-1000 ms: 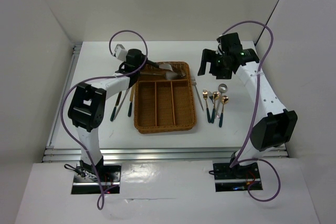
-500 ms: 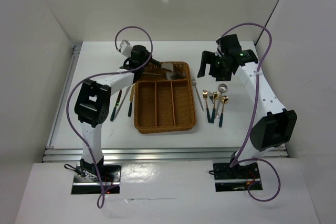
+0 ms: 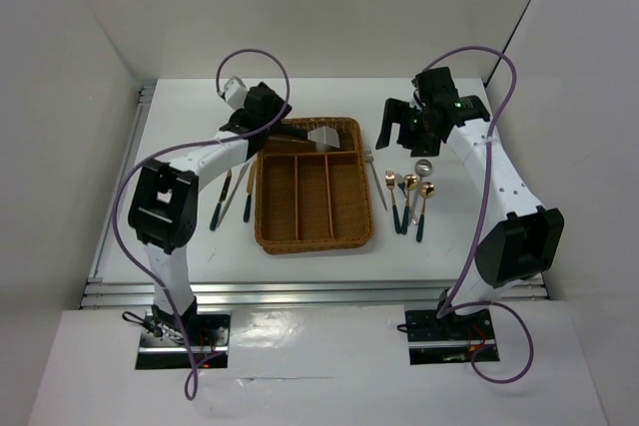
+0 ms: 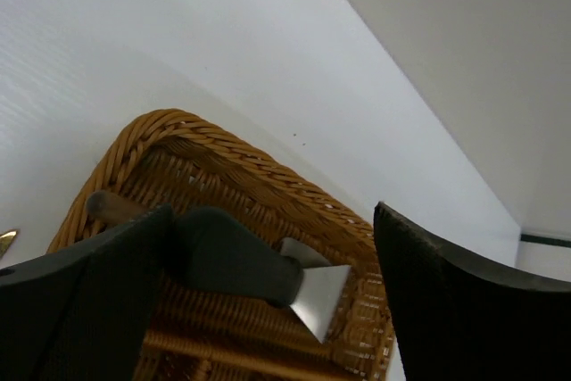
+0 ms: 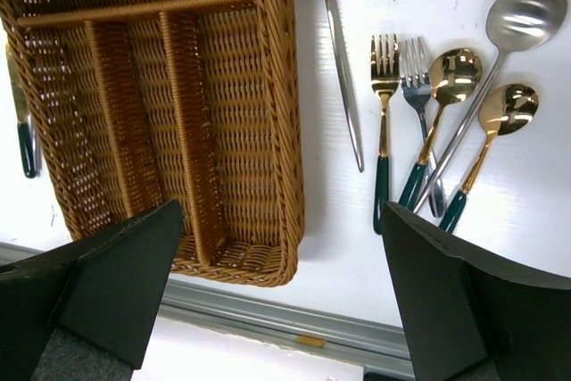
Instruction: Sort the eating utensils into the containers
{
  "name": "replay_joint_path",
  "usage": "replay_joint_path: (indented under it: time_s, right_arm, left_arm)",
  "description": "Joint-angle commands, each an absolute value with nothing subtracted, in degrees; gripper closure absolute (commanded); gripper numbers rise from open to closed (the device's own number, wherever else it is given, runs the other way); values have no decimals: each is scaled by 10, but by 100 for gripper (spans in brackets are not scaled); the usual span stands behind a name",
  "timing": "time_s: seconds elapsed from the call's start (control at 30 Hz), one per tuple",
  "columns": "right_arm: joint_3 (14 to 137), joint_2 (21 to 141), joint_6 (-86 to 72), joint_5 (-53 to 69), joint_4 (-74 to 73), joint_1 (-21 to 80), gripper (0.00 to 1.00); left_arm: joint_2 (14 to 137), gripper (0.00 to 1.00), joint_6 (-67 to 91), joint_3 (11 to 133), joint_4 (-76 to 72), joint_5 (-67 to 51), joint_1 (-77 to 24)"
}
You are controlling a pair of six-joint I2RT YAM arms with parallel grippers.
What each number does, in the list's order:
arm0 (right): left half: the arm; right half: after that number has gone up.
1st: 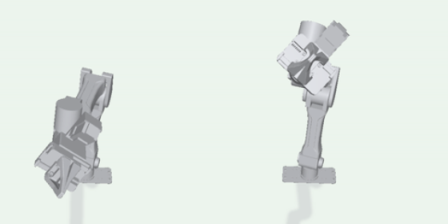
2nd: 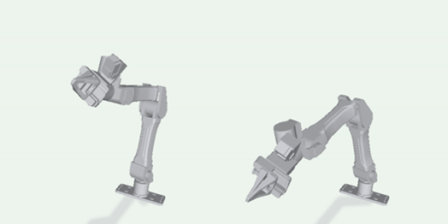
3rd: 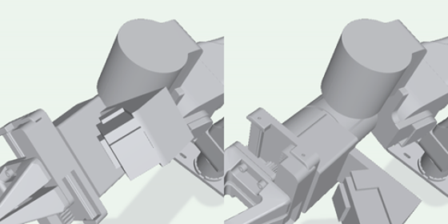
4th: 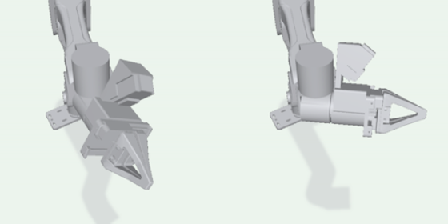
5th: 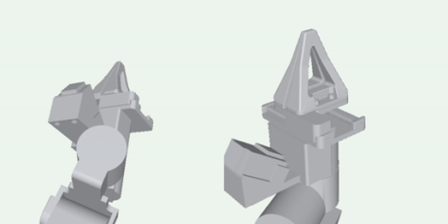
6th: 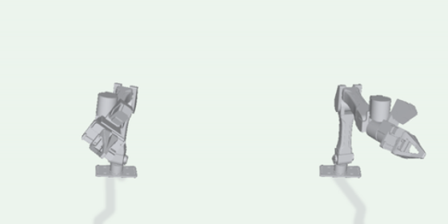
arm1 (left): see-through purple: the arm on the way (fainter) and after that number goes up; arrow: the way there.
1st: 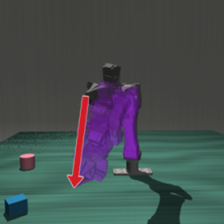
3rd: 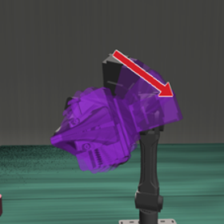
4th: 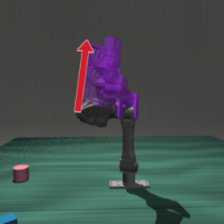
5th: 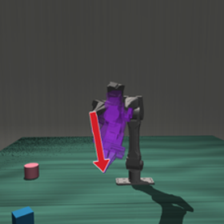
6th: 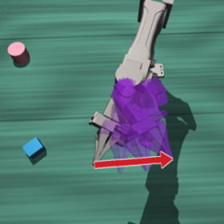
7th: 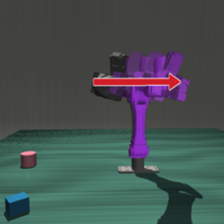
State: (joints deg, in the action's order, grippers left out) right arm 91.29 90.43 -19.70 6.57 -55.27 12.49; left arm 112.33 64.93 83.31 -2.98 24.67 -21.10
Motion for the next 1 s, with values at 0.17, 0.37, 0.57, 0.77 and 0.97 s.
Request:
replay_joint_path:
  time_s: [0.17,0.37,0.57,0.77,0.97]
  right_arm:
    - [896,900,-227,63,-526,123,0]
    - [865,880,-249,34,-531,118,0]
    - [733,834,-303,-24,-529,90,0]
    - [604,822,-323,-10,-463,71,13]
    - [556,828,-329,-9,-421,71,26]
  left_arm:
    - [1006,0,544,889,81,221,-150]
    - [923,0,426,844,96,128,-101]
    - [812,0,288,782,170,35,-58]
    - [738,0,226,687,254,-48,-31]
    - [714,0,218,609,285,-113,14]
